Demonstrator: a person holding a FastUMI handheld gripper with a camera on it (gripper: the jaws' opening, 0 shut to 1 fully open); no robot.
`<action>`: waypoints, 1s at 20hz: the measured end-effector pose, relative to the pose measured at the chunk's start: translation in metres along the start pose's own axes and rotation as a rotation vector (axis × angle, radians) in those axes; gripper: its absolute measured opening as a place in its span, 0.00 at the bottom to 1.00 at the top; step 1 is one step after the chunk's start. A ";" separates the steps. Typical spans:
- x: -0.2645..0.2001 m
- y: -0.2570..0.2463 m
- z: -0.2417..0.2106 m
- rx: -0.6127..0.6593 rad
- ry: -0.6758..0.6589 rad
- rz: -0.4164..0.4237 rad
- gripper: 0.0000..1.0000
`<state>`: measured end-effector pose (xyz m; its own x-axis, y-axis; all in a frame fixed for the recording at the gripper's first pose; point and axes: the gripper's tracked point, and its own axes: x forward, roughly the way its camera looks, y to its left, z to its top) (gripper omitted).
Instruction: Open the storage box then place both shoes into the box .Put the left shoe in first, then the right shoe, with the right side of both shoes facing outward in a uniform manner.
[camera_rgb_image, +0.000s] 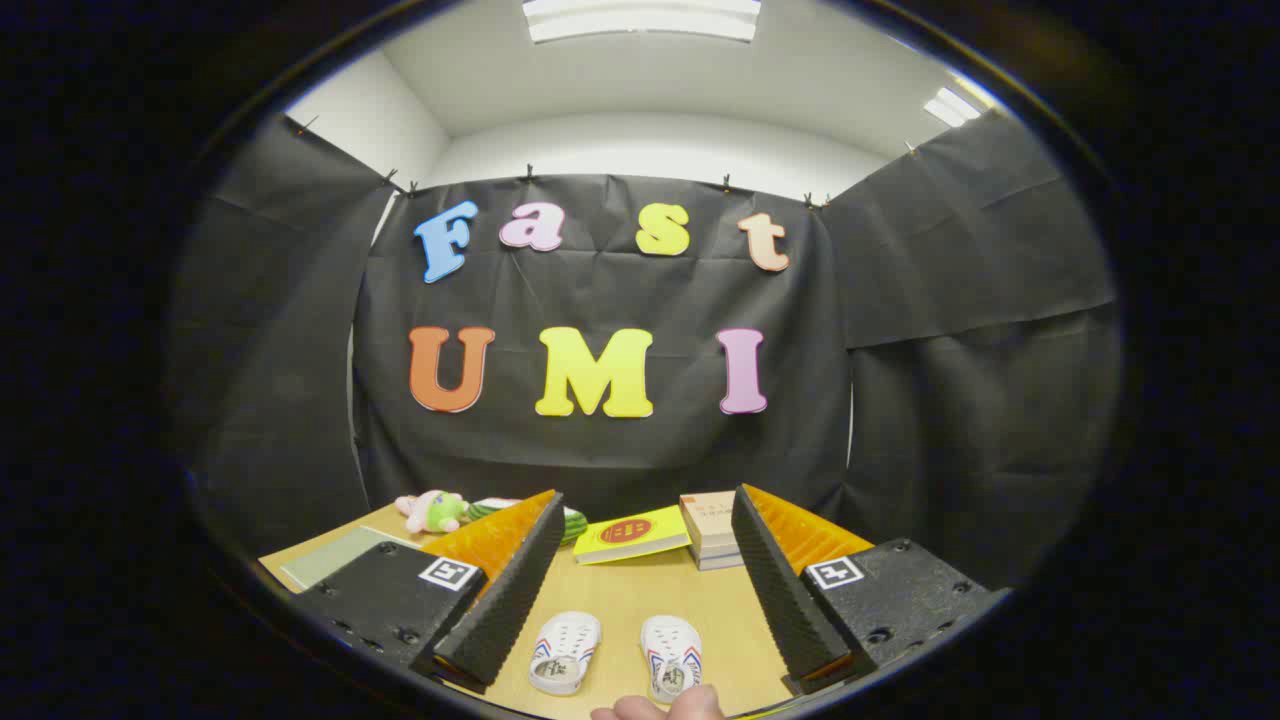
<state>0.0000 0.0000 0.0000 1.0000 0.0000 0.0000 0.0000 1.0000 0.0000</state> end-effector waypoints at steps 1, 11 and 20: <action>-0.002 0.002 0.000 0.000 -0.003 0.005 1.00; -0.006 0.011 0.000 -0.004 0.001 0.036 1.00; -0.003 0.016 -0.003 -0.001 0.012 0.060 1.00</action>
<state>-0.0028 0.0163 -0.0034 0.9982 0.0596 -0.0116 -0.0596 0.9982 -0.0006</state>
